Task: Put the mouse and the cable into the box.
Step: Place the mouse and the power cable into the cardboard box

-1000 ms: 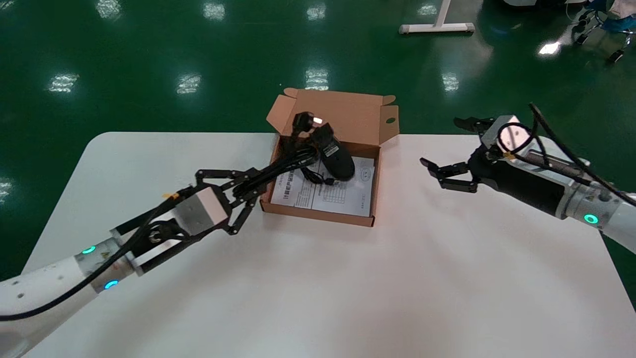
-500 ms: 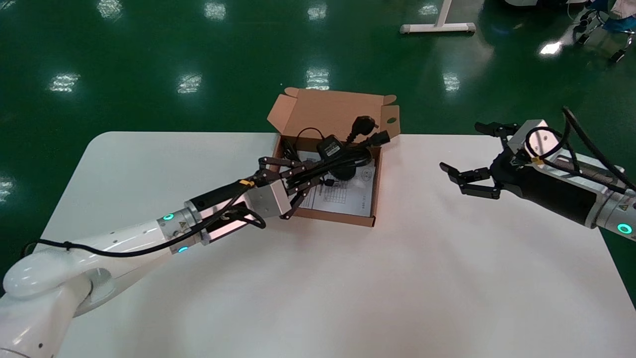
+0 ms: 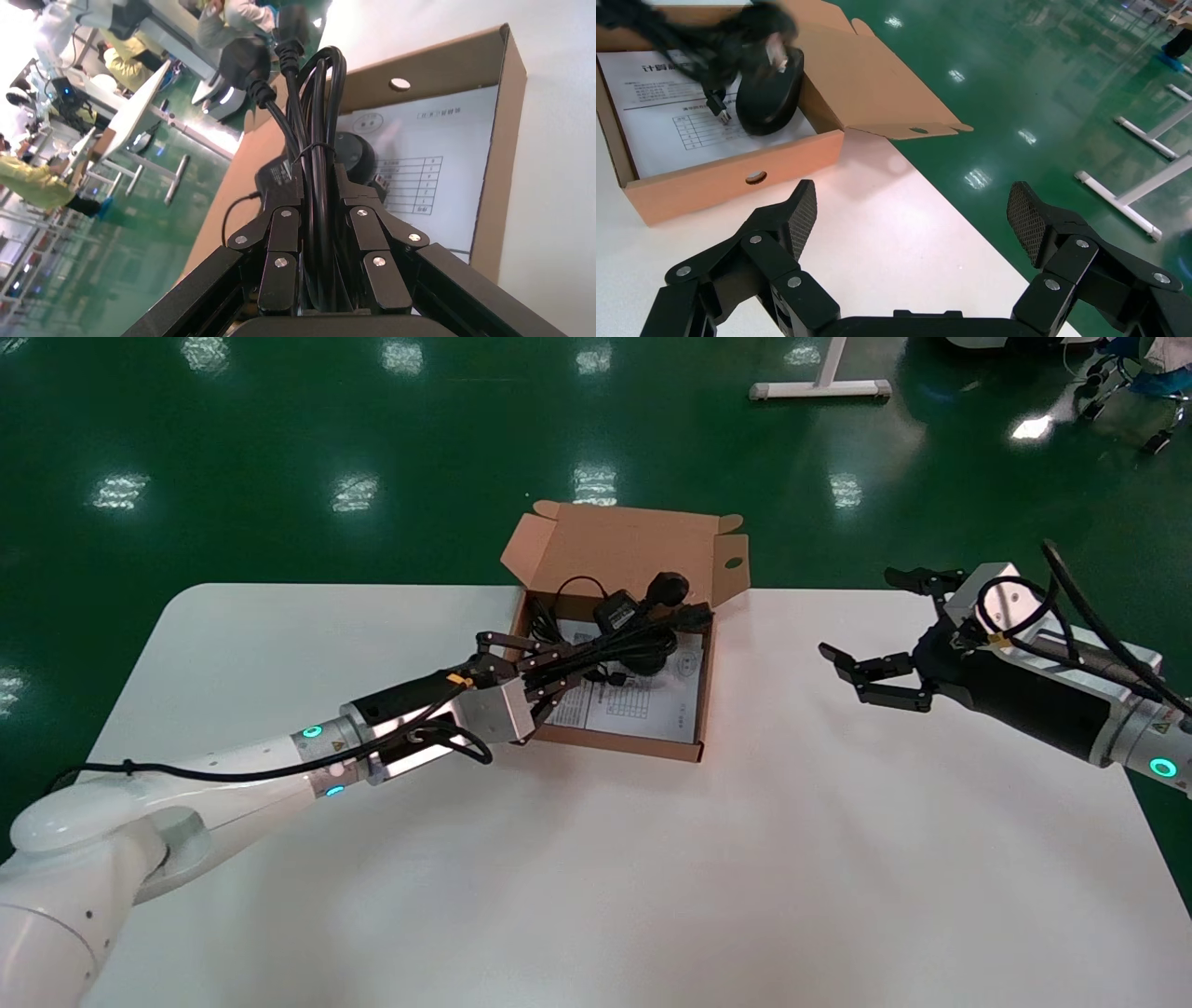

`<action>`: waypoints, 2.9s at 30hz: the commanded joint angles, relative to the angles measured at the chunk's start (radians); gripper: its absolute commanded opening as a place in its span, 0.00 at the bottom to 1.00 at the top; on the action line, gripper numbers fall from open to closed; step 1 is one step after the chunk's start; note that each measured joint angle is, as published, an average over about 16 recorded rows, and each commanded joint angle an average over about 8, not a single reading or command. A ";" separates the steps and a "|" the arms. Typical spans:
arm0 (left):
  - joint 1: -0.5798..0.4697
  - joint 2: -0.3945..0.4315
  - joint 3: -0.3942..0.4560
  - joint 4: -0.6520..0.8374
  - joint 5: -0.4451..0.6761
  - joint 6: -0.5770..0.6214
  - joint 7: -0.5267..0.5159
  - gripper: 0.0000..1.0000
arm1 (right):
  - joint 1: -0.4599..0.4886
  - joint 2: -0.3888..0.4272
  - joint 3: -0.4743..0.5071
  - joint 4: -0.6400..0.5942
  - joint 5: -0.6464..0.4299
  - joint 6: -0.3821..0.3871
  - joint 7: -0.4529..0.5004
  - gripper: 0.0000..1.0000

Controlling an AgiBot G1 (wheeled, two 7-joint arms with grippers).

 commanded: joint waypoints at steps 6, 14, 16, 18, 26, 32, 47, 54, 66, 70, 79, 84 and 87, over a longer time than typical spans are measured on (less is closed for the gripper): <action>-0.023 0.005 0.009 0.054 0.011 0.032 0.038 0.90 | -0.006 0.003 0.000 0.013 0.001 0.006 0.007 1.00; -0.017 0.003 0.006 0.040 0.008 0.026 0.029 1.00 | -0.006 0.003 0.000 0.011 0.000 0.006 0.007 1.00; -0.015 0.002 0.005 0.036 0.007 0.023 0.028 1.00 | -0.006 0.002 0.000 0.010 0.000 0.005 0.006 1.00; -0.014 0.002 0.004 0.034 0.005 0.021 0.026 1.00 | -0.005 0.002 0.000 0.010 0.000 0.005 0.007 1.00; -0.014 -0.010 -0.076 0.066 -0.118 0.043 -0.110 1.00 | 0.010 -0.012 0.042 -0.013 0.054 0.046 0.028 1.00; -0.010 -0.019 -0.131 0.087 -0.205 0.077 -0.215 1.00 | 0.010 -0.032 0.076 -0.043 0.102 0.088 0.046 1.00; 0.038 -0.146 -0.119 -0.131 -0.260 0.145 -0.478 1.00 | -0.026 0.019 0.078 0.100 0.165 -0.008 0.166 1.00; 0.065 -0.214 -0.103 -0.255 -0.279 0.178 -0.620 1.00 | -0.044 0.053 0.071 0.187 0.189 -0.073 0.234 1.00; 0.111 -0.331 -0.076 -0.470 -0.313 0.235 -0.865 1.00 | -0.075 0.112 0.059 0.337 0.231 -0.183 0.351 1.00; 0.126 -0.370 -0.067 -0.541 -0.324 0.254 -0.946 1.00 | -0.085 0.132 0.055 0.387 0.245 -0.220 0.390 1.00; 0.161 -0.458 -0.047 -0.702 -0.349 0.297 -1.131 1.00 | -0.108 0.176 0.047 0.499 0.277 -0.303 0.477 1.00; 0.182 -0.508 -0.036 -0.795 -0.364 0.322 -1.237 1.00 | -0.121 0.202 0.042 0.564 0.295 -0.351 0.528 1.00; 0.194 -0.540 -0.028 -0.854 -0.373 0.338 -1.304 1.00 | -0.130 0.218 0.038 0.605 0.306 -0.382 0.560 1.00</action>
